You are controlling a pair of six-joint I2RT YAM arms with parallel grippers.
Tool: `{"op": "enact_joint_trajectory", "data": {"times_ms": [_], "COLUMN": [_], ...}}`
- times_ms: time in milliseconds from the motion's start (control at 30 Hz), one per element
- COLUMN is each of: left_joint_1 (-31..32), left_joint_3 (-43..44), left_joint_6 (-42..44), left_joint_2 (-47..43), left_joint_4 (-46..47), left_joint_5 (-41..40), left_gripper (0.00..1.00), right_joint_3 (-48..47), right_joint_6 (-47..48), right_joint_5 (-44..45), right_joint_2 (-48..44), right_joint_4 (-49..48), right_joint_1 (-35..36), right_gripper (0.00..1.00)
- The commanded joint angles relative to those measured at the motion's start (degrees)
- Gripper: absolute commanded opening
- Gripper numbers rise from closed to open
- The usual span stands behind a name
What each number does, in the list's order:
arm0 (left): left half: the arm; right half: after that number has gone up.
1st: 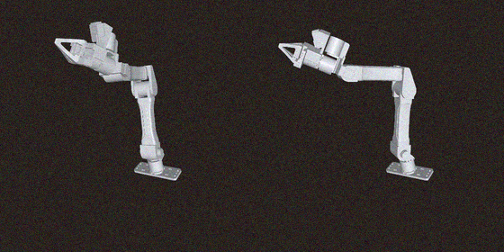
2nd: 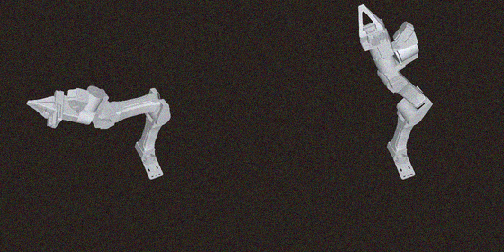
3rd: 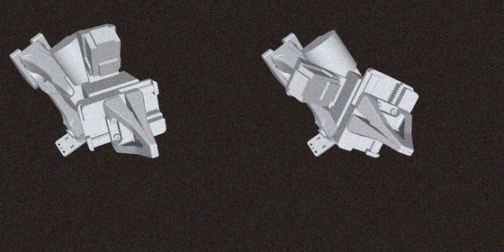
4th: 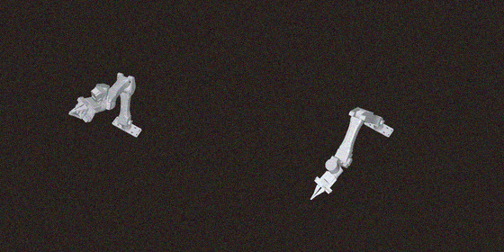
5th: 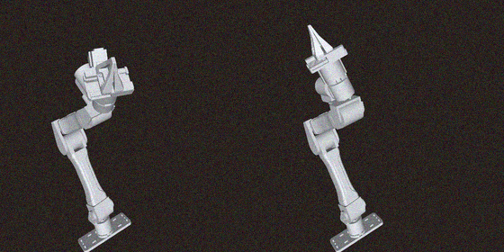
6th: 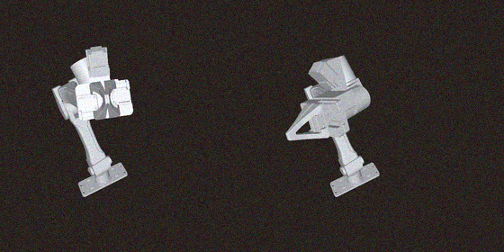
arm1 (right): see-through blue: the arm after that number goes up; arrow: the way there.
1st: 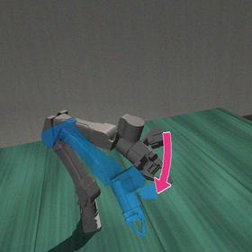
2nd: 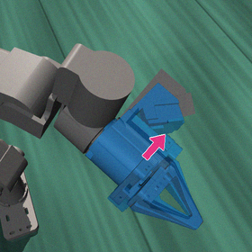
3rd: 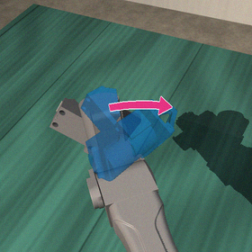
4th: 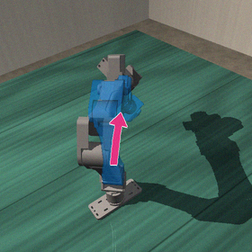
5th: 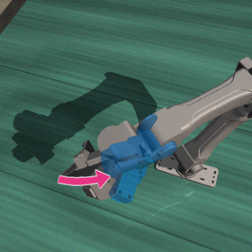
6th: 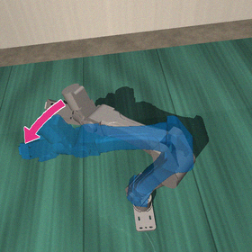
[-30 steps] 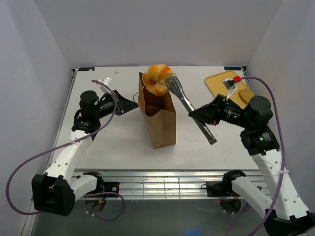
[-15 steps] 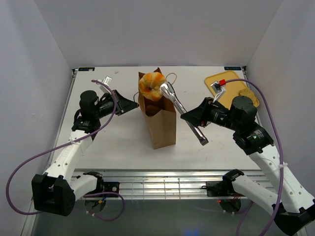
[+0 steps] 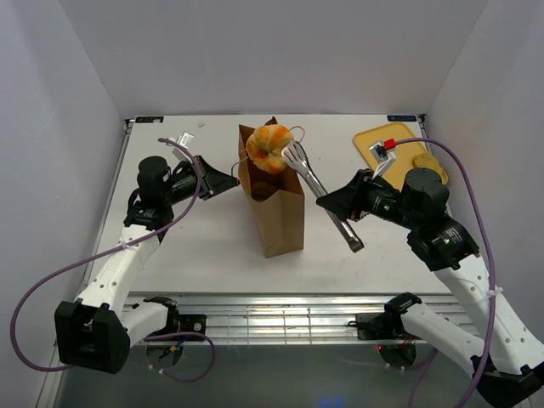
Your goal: Place the fake bread into the paper bag
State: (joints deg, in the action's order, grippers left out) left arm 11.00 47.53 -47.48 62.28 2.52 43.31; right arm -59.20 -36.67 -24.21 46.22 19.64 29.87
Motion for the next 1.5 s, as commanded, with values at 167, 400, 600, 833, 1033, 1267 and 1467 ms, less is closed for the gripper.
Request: {"op": "enact_joint_trajectory", "data": {"times_ms": [167,400,600,833,1033,1267,1467], "left_joint_1": [0.2,0.2,0.2,0.2,0.2,0.2,0.2], "left_joint_3": [1.7,1.7,1.5,2.0,2.2,2.4,2.7], "left_joint_6": [0.4,0.4,0.4,0.3,0.1,-0.2,-0.2], "left_joint_2": [-1.1,-1.1,-1.2,-1.0,-0.8,-1.2,-1.5], "left_joint_4": [-2.2,-2.2,-2.2,-2.2,-1.8,-1.8,-2.1], "left_joint_5": [0.2,0.1,0.0,0.1,0.2,0.3,0.5], "left_gripper": [0.00,0.00,0.00,0.00,0.00,0.00,0.00], "right_joint_3": [-1.8,-1.9,-2.3,-4.4,-2.3,-1.5,-2.1], "right_joint_6": [1.2,1.6,2.2,3.8,3.4,3.4,3.7], "right_joint_5": [0.1,0.7,1.6,2.6,0.1,-0.3,2.1], "right_joint_2": [-2.6,-3.6,-4.1,-5.0,-4.8,-2.5,-2.0], "right_joint_4": [-1.5,-0.3,0.8,4.7,3.3,1.0,1.3], "right_joint_1": [0.2,0.3,0.3,0.3,0.2,0.3,0.3], "right_gripper": [0.33,0.35,0.34,0.34,0.35,0.38,0.41]}}
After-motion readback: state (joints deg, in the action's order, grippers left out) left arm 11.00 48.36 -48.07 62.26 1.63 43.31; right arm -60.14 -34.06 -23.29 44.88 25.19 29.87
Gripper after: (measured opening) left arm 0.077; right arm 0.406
